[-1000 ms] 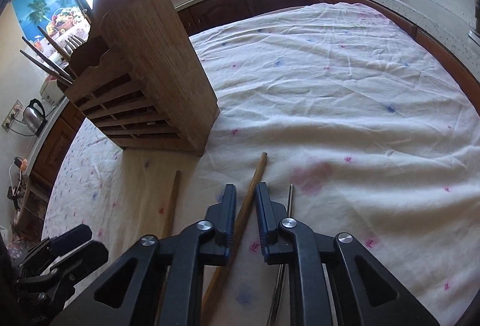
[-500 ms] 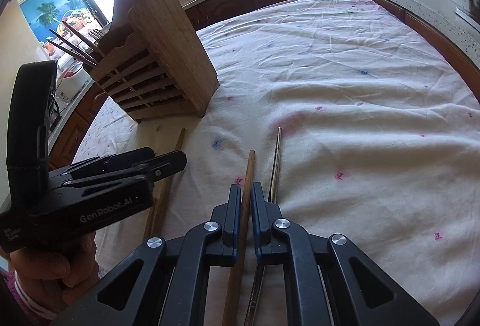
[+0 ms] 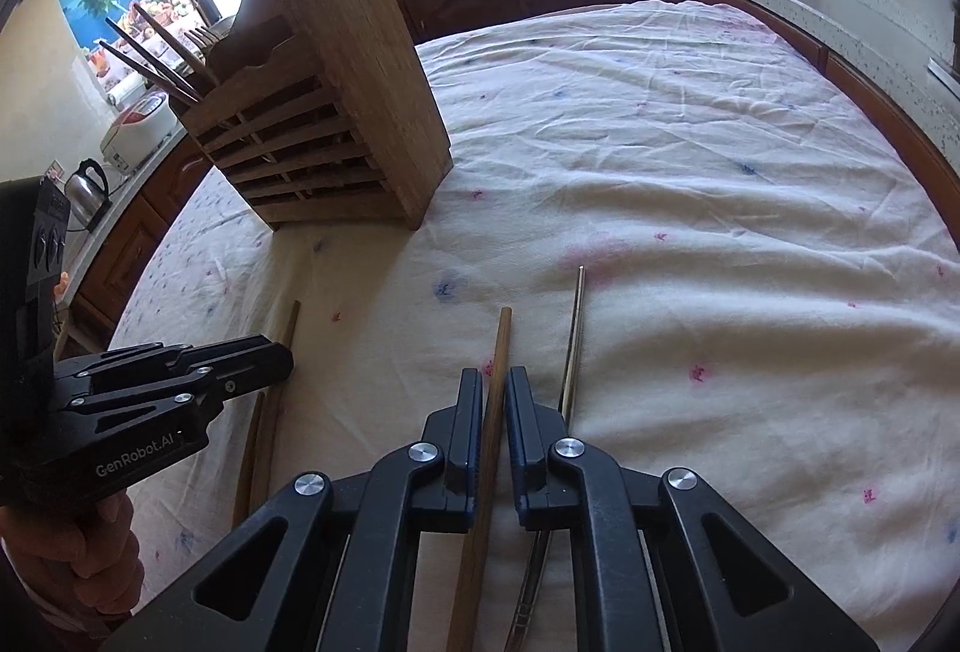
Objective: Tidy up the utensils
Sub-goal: 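Grasp another wooden chopstick with the left tool while the right tool holds its chopstick, then carry the wooden chopstick with the left tool while the right tool carries its chopstick to the holder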
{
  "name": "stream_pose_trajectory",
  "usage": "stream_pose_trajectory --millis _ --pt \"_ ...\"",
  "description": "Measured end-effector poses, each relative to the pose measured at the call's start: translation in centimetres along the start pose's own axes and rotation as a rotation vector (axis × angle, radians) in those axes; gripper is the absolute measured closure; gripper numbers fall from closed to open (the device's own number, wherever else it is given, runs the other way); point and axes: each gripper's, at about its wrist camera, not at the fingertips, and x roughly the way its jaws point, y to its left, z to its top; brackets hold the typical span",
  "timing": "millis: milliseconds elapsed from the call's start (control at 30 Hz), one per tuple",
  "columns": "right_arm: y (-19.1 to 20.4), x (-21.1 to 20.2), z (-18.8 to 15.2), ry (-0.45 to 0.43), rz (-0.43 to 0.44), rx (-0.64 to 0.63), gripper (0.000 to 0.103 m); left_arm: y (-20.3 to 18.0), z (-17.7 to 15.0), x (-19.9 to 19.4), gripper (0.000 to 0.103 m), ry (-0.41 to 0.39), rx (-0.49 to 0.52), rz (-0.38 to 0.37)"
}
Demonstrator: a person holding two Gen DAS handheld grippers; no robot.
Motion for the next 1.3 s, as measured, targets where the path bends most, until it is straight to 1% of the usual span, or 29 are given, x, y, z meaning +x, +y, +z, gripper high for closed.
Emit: stream_pose_trajectory --millis 100,133,167,233,333,400,567,733,967,1300 --pt "1.0 0.5 0.3 -0.002 -0.047 -0.065 0.093 -1.4 0.4 0.5 0.087 -0.024 0.062 0.056" --pt "1.2 0.7 0.3 -0.004 -0.059 -0.081 0.093 -1.8 0.3 0.6 0.089 -0.034 0.084 0.073" --pt "1.3 0.7 0.3 -0.007 -0.066 -0.091 0.093 -1.9 0.3 0.5 0.092 -0.042 0.098 0.078" --pt "1.4 0.8 0.3 -0.006 -0.069 -0.097 0.093 -1.9 0.1 0.4 0.095 -0.048 0.104 0.077" --pt "1.0 0.7 0.4 -0.001 -0.056 -0.073 0.096 -1.1 -0.2 -0.4 0.097 -0.054 0.058 0.016" --pt "0.7 0.2 0.3 -0.002 0.002 -0.033 0.097 -0.4 -0.6 -1.7 0.097 -0.080 0.029 -0.005" --pt "1.5 -3.0 -0.1 -0.072 0.073 -0.003 0.098 1.4 -1.5 -6.0 0.098 -0.151 -0.054 -0.097" --pt "2.4 -6.7 -0.4 -0.141 0.118 0.010 0.098 2.9 -2.5 -10.7 0.098 -0.236 -0.107 -0.161" --pt "3.7 -11.4 -0.8 -0.224 0.143 0.002 0.098 3.8 -3.7 -15.4 0.099 -0.320 -0.140 -0.210" --pt "5.0 -16.2 -0.3 -0.336 0.161 -0.016 0.098 4.4 -4.8 -20.7 0.099 -0.442 -0.129 -0.239"
